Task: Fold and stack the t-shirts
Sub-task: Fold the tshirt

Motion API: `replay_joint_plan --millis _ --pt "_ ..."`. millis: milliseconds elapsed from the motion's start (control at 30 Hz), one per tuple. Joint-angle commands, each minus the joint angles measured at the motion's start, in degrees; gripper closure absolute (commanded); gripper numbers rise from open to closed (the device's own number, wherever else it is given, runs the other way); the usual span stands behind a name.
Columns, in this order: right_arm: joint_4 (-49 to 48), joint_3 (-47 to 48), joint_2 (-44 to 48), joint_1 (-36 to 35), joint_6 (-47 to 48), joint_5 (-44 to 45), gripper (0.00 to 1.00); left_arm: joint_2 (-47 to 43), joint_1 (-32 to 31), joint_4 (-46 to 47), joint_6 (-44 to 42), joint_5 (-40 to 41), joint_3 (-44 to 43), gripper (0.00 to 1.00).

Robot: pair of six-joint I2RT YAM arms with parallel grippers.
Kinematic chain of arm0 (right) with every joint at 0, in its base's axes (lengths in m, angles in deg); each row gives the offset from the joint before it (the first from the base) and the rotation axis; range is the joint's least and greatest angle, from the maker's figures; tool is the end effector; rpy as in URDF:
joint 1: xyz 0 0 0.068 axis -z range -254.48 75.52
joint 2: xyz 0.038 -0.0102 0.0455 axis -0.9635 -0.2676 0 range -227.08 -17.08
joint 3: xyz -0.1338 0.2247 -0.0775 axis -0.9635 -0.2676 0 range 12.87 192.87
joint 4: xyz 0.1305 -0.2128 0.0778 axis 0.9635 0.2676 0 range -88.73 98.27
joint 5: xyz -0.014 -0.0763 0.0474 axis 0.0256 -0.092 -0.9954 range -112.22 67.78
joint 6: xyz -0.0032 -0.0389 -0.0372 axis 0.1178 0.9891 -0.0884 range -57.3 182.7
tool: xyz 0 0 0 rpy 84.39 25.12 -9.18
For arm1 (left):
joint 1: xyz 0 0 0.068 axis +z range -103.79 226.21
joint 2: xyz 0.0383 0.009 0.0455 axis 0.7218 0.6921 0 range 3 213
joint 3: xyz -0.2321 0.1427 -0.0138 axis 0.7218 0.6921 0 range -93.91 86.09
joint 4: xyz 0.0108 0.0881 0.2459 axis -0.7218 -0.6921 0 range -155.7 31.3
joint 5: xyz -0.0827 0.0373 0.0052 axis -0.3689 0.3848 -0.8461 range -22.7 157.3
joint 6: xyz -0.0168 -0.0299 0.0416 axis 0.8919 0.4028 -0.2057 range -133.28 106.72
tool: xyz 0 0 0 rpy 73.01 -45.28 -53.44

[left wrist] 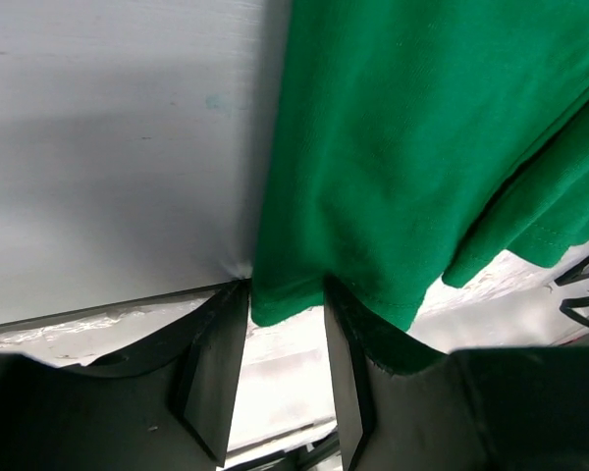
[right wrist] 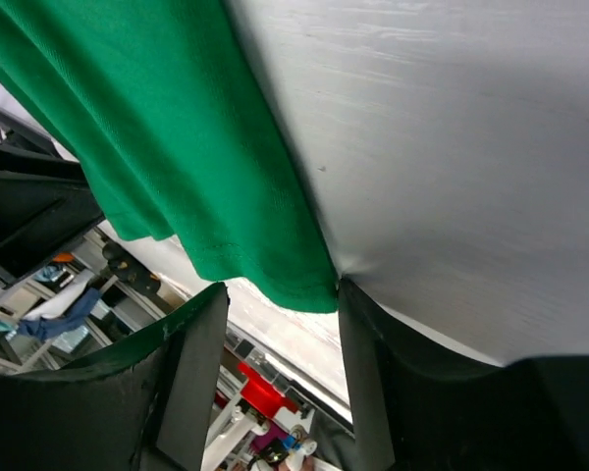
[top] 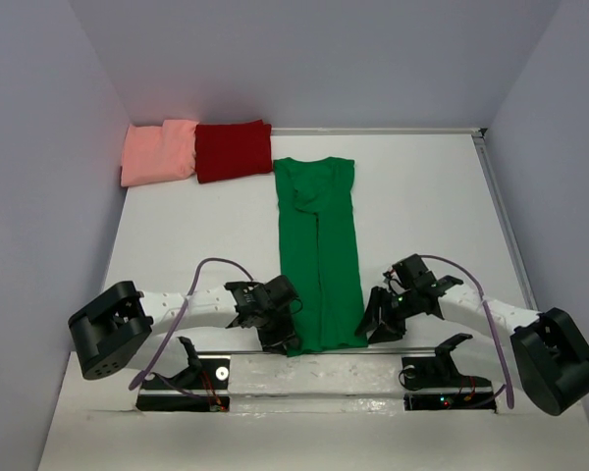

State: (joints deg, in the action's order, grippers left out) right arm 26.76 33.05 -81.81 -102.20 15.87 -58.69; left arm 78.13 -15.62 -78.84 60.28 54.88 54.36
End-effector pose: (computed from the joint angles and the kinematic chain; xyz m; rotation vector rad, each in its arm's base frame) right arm 0.1310 0.0927 0.1266 -0.3089 -2.8269 -1.0470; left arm 0.0971 -0.1975 0.1466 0.2318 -3.0111 0.7815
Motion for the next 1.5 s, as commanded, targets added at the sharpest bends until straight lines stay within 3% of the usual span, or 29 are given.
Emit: replay_joint_plan --millis 0,167,267,300,333,400,433,900,933,1033,1467 --pt "-2.38 -0.15 -1.18 -1.63 -0.28 2.89 0.46 2.47 -1.72 1.77 1.23 -0.32 0.26 0.51" --pt "-2.03 -0.23 -1.45 -3.74 -1.42 3.86 0.5 4.05 -2.69 2.04 1.41 -0.58 -0.35 0.51" --pt "-1.94 0.03 -2.15 -4.27 -1.51 4.21 0.6 4.06 -2.78 2.12 1.41 -0.58 -0.36 0.51" --pt "-1.94 0.12 -2.5 -4.79 -1.51 4.3 0.66 3.97 -2.78 2.12 1.5 -0.58 -0.35 0.51" --pt "-1.94 0.2 -3.29 -4.79 -1.42 4.3 0.78 3.62 -2.78 2.04 1.5 -0.67 -0.27 0.51" --pt "-1.94 0.38 -3.82 -4.79 -1.16 4.3 0.86 3.27 -2.78 2.04 1.76 -0.67 -0.09 0.51" --pt "-1.85 0.56 -4.0 -4.79 -1.16 4.56 1.0 3.0 -2.78 1.86 1.85 -0.67 0.0 0.51" --pt "-0.97 2.84 -6.29 -4.79 0.42 4.92 1.0 -0.34 -2.78 0.54 2.99 -0.76 1.84 0.5" --pt "-0.97 2.93 -6.37 -4.79 0.51 5.0 1.0 -0.43 -2.78 1.24 3.08 -0.93 2.1 0.59" --pt "-0.97 3.02 -6.64 -4.79 0.6 5.18 1.0 0.53 -2.78 2.82 3.43 -2.25 3.33 1.0" --pt "2.09 6.78 -7.43 -4.79 1.91 5.62 1.0 4.15 -3.13 3.71 1.5 -3.66 1.85 1.0"
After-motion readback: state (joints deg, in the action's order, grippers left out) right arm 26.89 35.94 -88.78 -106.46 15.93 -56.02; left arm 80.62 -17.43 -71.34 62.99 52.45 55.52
